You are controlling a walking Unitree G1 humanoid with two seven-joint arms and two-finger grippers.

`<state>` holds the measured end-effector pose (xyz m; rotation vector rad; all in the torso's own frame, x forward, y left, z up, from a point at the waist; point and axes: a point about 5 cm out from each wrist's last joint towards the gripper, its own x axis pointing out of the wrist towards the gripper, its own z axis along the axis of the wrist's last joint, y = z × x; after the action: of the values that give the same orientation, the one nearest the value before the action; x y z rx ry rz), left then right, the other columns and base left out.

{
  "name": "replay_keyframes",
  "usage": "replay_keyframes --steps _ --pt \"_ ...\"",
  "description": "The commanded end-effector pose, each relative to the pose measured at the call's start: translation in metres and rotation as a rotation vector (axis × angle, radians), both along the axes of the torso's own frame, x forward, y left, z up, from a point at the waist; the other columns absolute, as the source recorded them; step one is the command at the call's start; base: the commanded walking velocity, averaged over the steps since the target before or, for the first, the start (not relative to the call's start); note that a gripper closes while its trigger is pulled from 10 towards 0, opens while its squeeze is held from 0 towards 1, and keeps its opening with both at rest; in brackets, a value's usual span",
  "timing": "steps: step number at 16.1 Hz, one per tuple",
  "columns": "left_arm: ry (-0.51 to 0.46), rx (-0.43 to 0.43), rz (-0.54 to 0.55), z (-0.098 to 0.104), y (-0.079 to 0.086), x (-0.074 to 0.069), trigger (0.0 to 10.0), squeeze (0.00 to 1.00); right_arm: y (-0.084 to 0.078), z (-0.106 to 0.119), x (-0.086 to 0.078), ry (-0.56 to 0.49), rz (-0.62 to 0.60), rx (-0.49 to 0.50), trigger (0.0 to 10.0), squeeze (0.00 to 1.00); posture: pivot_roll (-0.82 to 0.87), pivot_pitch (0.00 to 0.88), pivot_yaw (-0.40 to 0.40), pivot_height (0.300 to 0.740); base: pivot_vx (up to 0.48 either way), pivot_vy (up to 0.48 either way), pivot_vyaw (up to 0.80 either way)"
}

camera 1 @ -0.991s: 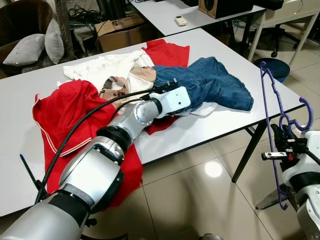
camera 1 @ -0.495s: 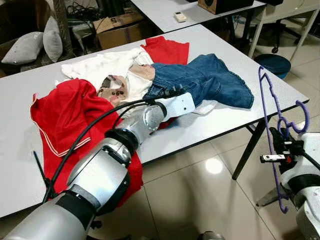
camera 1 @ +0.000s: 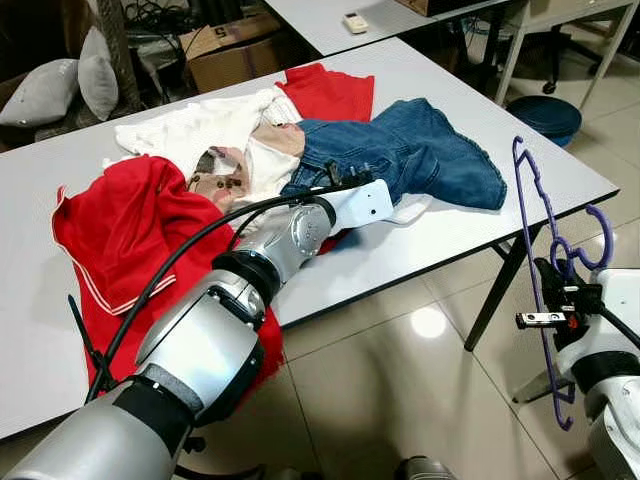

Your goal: Hang hanger

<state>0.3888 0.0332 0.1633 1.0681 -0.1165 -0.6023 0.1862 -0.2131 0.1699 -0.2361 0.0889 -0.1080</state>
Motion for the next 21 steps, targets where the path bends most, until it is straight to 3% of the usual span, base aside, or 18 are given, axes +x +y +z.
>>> replay_keyframes --steps 1,6,8,9,10,11,12,13,14,16,18,21 --pt "-0.005 0.012 0.015 0.003 0.004 0.003 0.0 0.0 0.004 0.004 -0.001 -0.018 0.009 0.003 10.0 0.0 -0.2 0.071 0.164 0.74 0.0 0.0 0.0" --pt "-0.044 -0.034 -0.004 0.025 0.0 0.008 0.0 0.0 0.006 0.004 -0.001 -0.043 0.041 0.019 10.0 0.0 -0.19 0.053 0.171 0.74 0.0 0.0 0.0" --pt "-0.094 -0.164 -0.018 0.064 -0.006 0.014 0.0 0.0 0.009 0.002 0.003 -0.049 0.039 0.022 10.0 0.0 -0.18 0.037 0.181 0.74 0.0 0.0 0.0" --pt "-0.1 -0.207 -0.018 0.073 -0.007 0.016 0.0 0.0 0.01 0.002 0.004 -0.051 0.04 0.022 10.0 0.0 -0.18 0.032 0.184 0.74 0.0 0.0 0.0" --pt "-0.186 -0.385 -0.035 0.124 -0.007 0.019 0.0 0.0 0.01 0.002 0.007 -0.066 0.025 0.018 10.0 0.0 -0.17 0.016 0.191 0.74 0.0 0.0 0.0" --pt "-0.244 -0.513 -0.032 0.159 -0.002 0.02 0.0 0.0 0.008 0.002 0.007 -0.077 0.009 0.018 10.0 0.0 -0.17 0.008 0.193 0.74 0.0 0.0 0.0" --pt "-0.274 -0.574 -0.029 0.176 0.002 0.02 0.0 0.0 0.007 0.003 0.008 -0.083 0.004 0.018 10.0 0.0 -0.17 0.003 0.194 0.74 0.0 0.0 0.0" --pt "-0.365 -0.668 -0.018 0.211 0.014 0.017 0.0 0.0 0.007 0.003 0.01 -0.094 -0.002 0.022 10.0 0.0 -0.16 0.0 0.197 0.74 0.0 0.0 0.0" --pt "-0.424 -0.718 -0.003 0.232 0.024 0.015 0.0 0.0 0.007 0.003 0.011 -0.1 -0.003 0.024 10.0 0.0 -0.16 0.0 0.198 0.74 0.0 0.0 0.0" --pt "-0.625 -0.795 0.061 0.284 0.06 0.004 0.0 0.0 0.01 0.003 0.015 -0.12 0.007 0.04 10.0 0.0 -0.14 0.0 0.196 0.74 0.0 0.0 0.0" --pt "-0.676 -0.724 0.078 0.294 0.071 0.001 0.0 0.0 0.014 0.001 0.019 -0.126 0.019 0.048 10.0 0.0 -0.12 0.0 0.191 0.74 0.0 0.0 0.0" --pt "-0.661 -0.648 0.102 0.274 0.081 0.008 0.0 0.0 0.02 0.0 0.025 -0.136 0.045 0.063 10.0 0.0 -0.11 0.0 0.177 0.74 0.0 0.0 0.0"
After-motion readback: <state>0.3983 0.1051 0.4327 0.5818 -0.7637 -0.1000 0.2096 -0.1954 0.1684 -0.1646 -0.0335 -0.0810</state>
